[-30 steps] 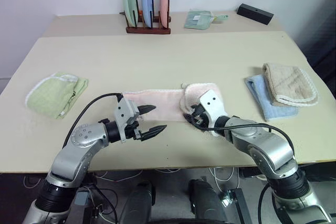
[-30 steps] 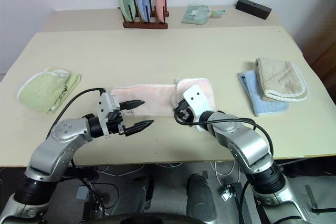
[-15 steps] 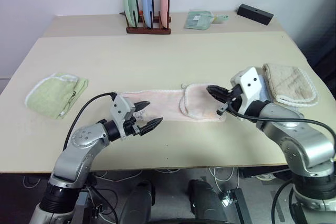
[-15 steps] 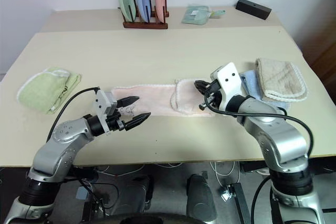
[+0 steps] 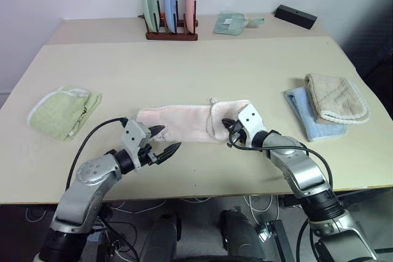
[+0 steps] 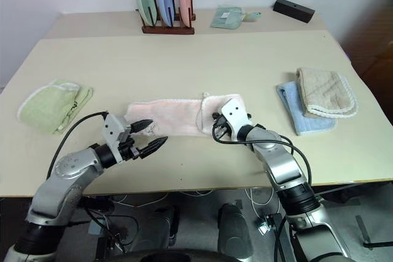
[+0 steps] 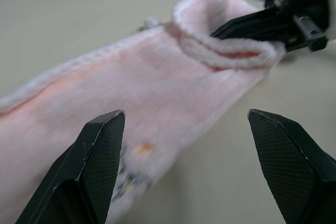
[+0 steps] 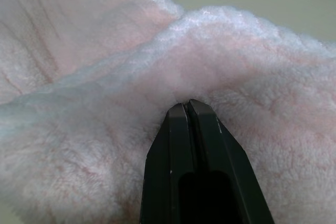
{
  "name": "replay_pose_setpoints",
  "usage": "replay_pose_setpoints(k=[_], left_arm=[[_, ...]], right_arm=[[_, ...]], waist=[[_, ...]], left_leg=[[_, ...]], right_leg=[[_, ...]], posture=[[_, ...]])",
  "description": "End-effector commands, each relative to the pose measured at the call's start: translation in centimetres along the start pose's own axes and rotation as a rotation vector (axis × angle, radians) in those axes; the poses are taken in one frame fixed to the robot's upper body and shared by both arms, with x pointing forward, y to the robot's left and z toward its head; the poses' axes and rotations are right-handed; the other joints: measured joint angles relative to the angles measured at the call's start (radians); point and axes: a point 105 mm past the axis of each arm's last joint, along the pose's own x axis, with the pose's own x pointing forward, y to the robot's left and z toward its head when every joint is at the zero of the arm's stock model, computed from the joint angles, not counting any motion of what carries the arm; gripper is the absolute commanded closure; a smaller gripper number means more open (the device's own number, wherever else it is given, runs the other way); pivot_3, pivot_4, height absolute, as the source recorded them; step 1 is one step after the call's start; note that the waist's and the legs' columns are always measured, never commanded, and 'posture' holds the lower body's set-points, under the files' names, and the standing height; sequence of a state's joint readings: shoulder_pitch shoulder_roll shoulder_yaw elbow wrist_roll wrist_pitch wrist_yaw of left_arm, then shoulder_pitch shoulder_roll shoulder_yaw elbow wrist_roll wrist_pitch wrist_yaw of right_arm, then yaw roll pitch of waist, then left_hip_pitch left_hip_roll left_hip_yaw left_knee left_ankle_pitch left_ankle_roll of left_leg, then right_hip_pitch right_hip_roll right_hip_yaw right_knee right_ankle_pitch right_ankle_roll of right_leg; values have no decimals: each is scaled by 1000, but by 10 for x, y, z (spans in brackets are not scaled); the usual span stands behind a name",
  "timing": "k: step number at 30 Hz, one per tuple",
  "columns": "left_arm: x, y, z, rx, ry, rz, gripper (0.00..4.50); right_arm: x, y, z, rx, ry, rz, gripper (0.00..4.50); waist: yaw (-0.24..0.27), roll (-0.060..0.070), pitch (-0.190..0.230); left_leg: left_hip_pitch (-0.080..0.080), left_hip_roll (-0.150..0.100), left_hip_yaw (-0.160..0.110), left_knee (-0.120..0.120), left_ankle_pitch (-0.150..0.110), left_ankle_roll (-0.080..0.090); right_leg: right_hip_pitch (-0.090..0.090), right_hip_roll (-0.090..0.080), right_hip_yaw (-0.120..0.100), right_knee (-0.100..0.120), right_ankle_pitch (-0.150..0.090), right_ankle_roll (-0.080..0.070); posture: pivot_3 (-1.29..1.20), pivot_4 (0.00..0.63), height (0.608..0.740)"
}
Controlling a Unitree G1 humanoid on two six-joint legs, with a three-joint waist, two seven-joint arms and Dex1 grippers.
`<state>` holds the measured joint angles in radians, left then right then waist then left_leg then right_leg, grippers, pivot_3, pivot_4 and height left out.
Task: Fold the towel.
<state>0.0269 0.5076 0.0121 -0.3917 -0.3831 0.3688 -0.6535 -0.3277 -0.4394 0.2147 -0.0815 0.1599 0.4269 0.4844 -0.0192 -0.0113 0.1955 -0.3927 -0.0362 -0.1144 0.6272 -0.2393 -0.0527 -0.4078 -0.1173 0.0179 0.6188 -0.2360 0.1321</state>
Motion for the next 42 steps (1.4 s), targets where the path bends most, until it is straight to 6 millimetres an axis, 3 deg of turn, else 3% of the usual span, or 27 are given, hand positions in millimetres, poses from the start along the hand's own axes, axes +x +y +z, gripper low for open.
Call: replay_pose_setpoints(k=[1, 2, 5, 8, 9, 14, 22, 26, 29, 36, 41, 42], left_arm=[[-16, 2, 9, -48, -29, 83, 684], [-22, 3, 9, -103, -41, 109, 684], [-41, 2, 13, -281, -87, 177, 0], [-54, 5, 5, -421, -75, 261, 0], [-56, 6, 1, -452, -63, 289, 0], [-58, 18, -22, -901, -133, 470, 0], [-29, 36, -20, -1057, -144, 514, 0], [-6, 42, -17, -1120, -143, 473, 0], [2, 45, -19, -1130, -128, 473, 858], [2, 49, -9, -1125, -177, 450, 4450], [-20, 70, 35, -988, -401, 432, 4491], [-32, 79, 43, -930, -429, 447, 4491]], right_arm=[[-10, -8, 35, 0, -129, 1, 3948], [-14, -9, 45, -5, -161, 17, 3656], [-25, -10, 66, -82, -212, 75, 2313], [-30, -9, 78, -148, -232, 109, 848], [-30, -9, 79, -156, -234, 114, 118], [-29, -4, 83, -187, -242, 141, 39], [-27, 3, 83, -199, -249, 161, 39], [-29, 7, 80, -210, -242, 169, 39], [-31, 10, 78, -220, -234, 173, 0], [-36, 12, 75, -215, -223, 170, 0], [-37, 13, 74, -213, -217, 172, 0], [-38, 12, 72, -211, -213, 171, 0]], waist=[[2, 0, 0], [2, 0, 0], [3, 0, 0], [5, 0, 0], [5, 0, 0], [9, -1, 0], [9, -2, -1], [15, -1, -1], [16, -2, -1], [10, -2, -1], [8, -2, -1], [8, -2, -1]], left_leg=[[0, 0, 0, 0, 0, 0], [0, 0, 0, 0, 0, 0], [-1, 0, 0, 0, 0, 0], [0, 0, -1, 0, 0, 0], [0, 0, 0, 0, 0, 0], [0, 0, -1, 2, 0, 0], [0, -1, -1, 2, 0, 0], [0, -1, -1, 2, 0, 0], [0, -2, -1, 3, 0, -1], [0, -1, -1, 2, 0, -1], [0, -1, -1, 2, 0, -1], [0, -1, -1, 1, 0, -1]], right_leg=[[0, 0, 0, 0, 0, 0], [0, 0, 0, 0, 0, 0], [0, 0, 0, 0, 0, 0], [0, 0, 0, 0, -2, -3], [0, 0, 0, 0, -2, -3], [1, -1, 0, 0, -2, -3], [2, -1, -1, 0, -1, -3], [3, -1, -1, 0, -1, -3], [3, -1, -1, 0, -1, -3], [3, -1, -1, -2, -1, -3], [2, -1, -1, -2, -2, -4], [2, -1, -1, -2, -2, -4]], posture=[[0, 150, 740], [0, 150, 740], [0, 150, 740], [0, 150, 740], [0, 150, 740], [0, 150, 740], [0, 150, 740], [0, 150, 740], [0, 150, 740], [0, 150, 740], [0, 150, 740], [0, 150, 740]])
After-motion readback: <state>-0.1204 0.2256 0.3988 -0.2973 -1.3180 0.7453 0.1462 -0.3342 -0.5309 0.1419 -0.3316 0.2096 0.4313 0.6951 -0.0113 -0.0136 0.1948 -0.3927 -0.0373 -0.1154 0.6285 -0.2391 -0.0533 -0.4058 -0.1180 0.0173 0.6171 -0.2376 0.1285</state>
